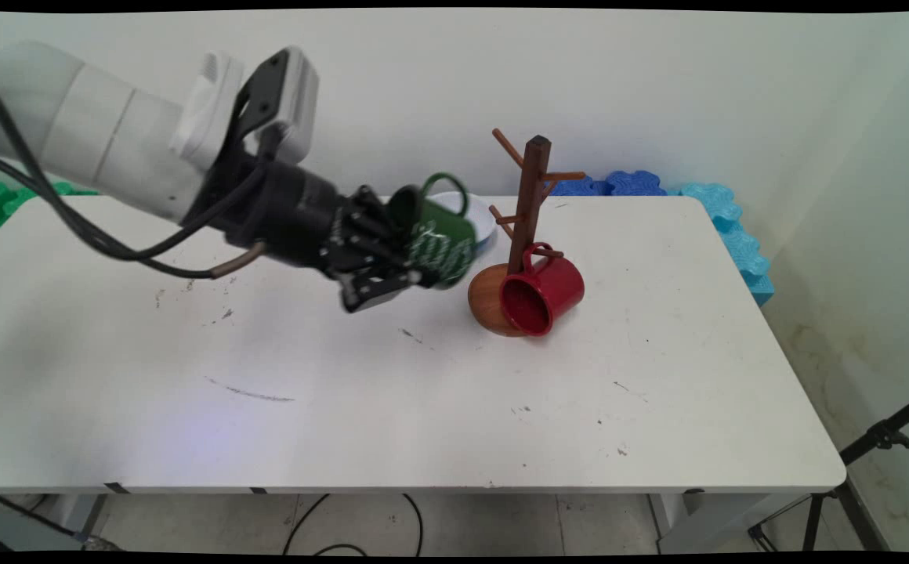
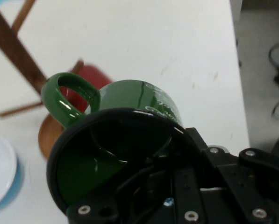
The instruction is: Place the picked object on the table
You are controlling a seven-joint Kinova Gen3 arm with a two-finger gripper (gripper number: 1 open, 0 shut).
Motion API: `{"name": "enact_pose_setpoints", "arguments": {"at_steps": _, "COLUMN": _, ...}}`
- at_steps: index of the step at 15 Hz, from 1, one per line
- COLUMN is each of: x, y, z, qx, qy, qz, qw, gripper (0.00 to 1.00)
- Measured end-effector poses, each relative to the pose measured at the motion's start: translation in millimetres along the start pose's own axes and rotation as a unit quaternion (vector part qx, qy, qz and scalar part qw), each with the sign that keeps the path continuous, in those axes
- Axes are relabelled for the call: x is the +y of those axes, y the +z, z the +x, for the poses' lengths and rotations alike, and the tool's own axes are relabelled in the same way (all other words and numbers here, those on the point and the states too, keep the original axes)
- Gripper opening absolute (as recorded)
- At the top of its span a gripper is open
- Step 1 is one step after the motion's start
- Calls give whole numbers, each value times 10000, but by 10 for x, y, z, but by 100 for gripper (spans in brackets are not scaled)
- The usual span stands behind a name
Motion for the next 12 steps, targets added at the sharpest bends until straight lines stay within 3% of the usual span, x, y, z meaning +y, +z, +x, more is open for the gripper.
{"name": "enact_pose_setpoints", "arguments": {"at_steps": 3, "x": -100, "y": -7, "z": -145, "qx": -642, "qy": 103, "qz": 55, "qw": 9979, "gripper": 0}}
{"name": "enact_pose_setpoints", "arguments": {"at_steps": 6, "x": -198, "y": 69, "z": -258, "qx": -1172, "qy": 237, "qz": 64, "qw": 9928, "gripper": 0}}
{"name": "enact_pose_setpoints", "arguments": {"at_steps": 12, "x": -384, "y": 343, "z": -460, "qx": -1930, "qy": 682, "qz": -53, "qw": 9788, "gripper": 0}}
